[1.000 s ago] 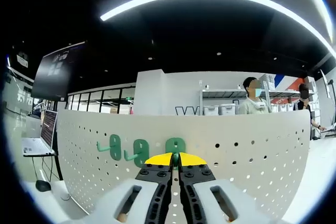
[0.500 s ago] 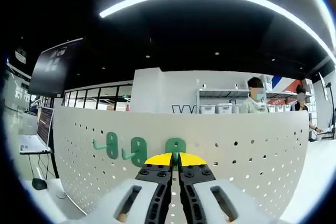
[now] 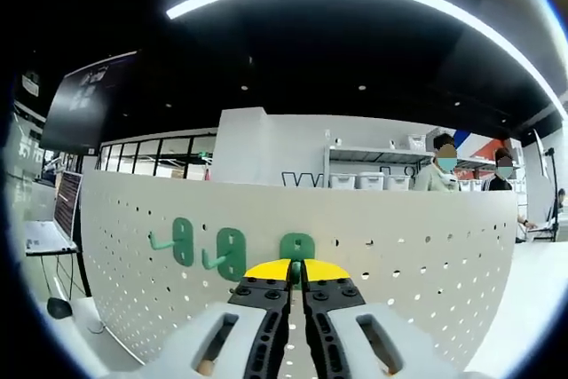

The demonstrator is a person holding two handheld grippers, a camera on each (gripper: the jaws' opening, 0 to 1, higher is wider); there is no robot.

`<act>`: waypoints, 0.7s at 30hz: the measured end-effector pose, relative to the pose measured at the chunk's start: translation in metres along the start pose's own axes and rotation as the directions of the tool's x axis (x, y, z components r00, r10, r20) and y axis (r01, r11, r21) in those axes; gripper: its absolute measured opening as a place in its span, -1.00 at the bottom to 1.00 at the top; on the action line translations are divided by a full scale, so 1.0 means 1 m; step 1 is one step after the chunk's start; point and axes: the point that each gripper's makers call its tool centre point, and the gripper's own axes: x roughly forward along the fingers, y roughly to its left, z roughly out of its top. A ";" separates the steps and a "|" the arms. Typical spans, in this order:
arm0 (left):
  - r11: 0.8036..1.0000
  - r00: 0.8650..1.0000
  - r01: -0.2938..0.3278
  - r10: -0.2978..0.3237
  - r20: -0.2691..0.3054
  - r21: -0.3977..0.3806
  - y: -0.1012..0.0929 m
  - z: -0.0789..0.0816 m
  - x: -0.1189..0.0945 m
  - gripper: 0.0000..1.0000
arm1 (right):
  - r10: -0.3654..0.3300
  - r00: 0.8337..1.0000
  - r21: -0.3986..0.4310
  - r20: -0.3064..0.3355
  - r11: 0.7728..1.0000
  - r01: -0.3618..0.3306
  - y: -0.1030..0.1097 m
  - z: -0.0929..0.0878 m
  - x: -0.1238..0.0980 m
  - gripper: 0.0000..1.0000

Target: Insert the hook assembly into the mounting plate slot until the hook locks in place.

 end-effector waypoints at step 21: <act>1.000 1.000 -0.005 0.005 0.006 -0.001 0.002 0.001 0.000 -0.13 | 0.011 1.000 -0.006 0.024 1.000 -0.010 0.002 0.004 -0.012 -0.77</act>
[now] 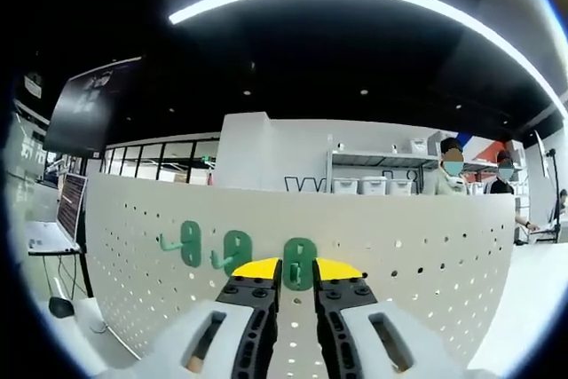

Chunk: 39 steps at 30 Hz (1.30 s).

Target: Insert the hook assembly into the mounting plate slot until the hook locks in place.

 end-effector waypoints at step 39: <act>0.998 1.000 -0.012 0.011 0.015 0.065 -0.003 0.006 -0.002 -0.11 | 0.150 0.987 -0.018 -0.052 0.988 -0.151 0.007 0.016 -0.095 -0.68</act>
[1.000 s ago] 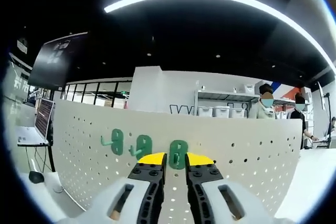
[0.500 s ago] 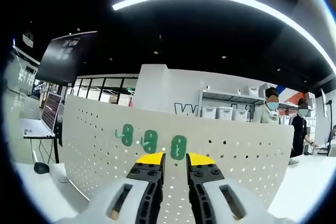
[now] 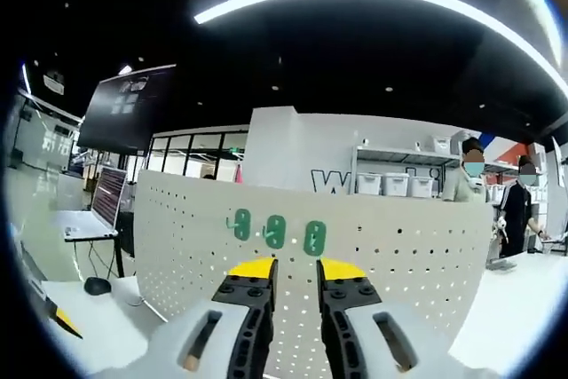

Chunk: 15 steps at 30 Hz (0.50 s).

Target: Insert the hook assembly into the mounting plate slot until the hook locks in place.

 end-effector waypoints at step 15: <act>0.999 1.000 -0.008 0.008 -0.001 0.032 -0.002 0.001 -0.001 -0.13 | 0.045 0.999 0.041 -0.028 0.998 -0.044 0.003 0.002 -0.034 -0.59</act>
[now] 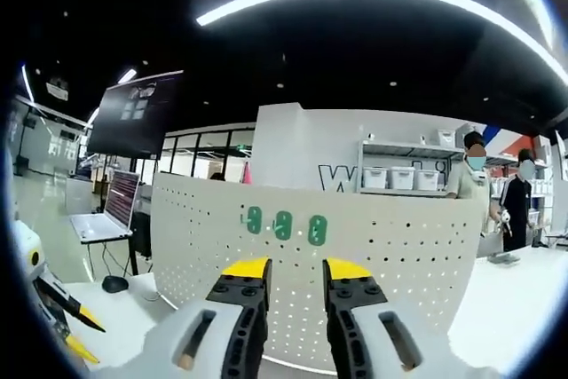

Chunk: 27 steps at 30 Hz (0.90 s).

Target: Insert the hook assembly into the mounting plate slot until the hook locks in place.

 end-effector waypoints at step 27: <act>1.000 1.000 -0.023 0.023 0.015 0.005 0.006 0.004 -0.002 -0.15 | 0.144 0.979 0.008 -0.147 0.989 -0.145 0.024 -0.041 -0.049 -0.47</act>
